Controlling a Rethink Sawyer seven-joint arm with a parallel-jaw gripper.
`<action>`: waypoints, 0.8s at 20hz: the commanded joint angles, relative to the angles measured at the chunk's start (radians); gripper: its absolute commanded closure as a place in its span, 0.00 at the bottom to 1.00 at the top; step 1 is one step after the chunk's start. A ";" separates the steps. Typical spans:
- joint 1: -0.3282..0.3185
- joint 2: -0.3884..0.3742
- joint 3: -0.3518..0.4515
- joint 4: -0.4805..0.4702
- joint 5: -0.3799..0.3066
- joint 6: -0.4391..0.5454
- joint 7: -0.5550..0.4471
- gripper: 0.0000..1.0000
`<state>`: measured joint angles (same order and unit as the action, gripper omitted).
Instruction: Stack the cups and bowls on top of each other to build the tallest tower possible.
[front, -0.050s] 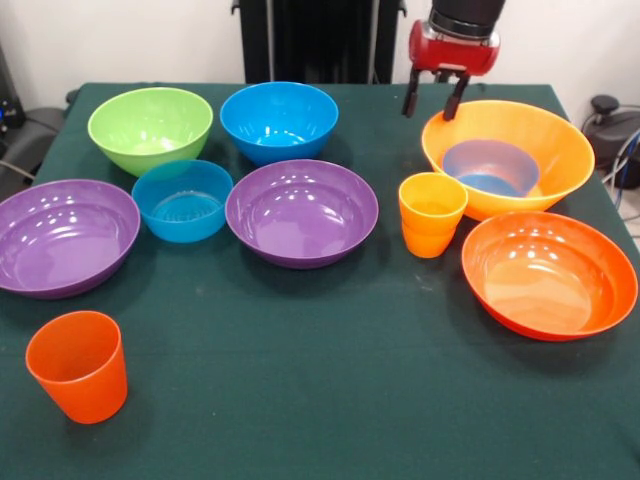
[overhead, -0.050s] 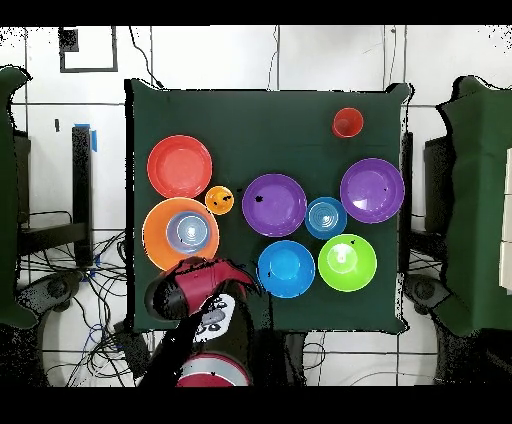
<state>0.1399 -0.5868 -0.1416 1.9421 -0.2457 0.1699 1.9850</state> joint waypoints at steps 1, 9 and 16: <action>-0.009 0.055 0.041 -0.055 0.025 -0.061 0.140 0.00; -0.023 0.062 0.044 -0.054 0.020 -0.074 0.130 0.00; -0.022 0.073 0.041 -0.054 0.024 -0.088 0.129 0.00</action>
<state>0.1362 -0.5694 -0.1636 1.9411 -0.2455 0.1195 1.9850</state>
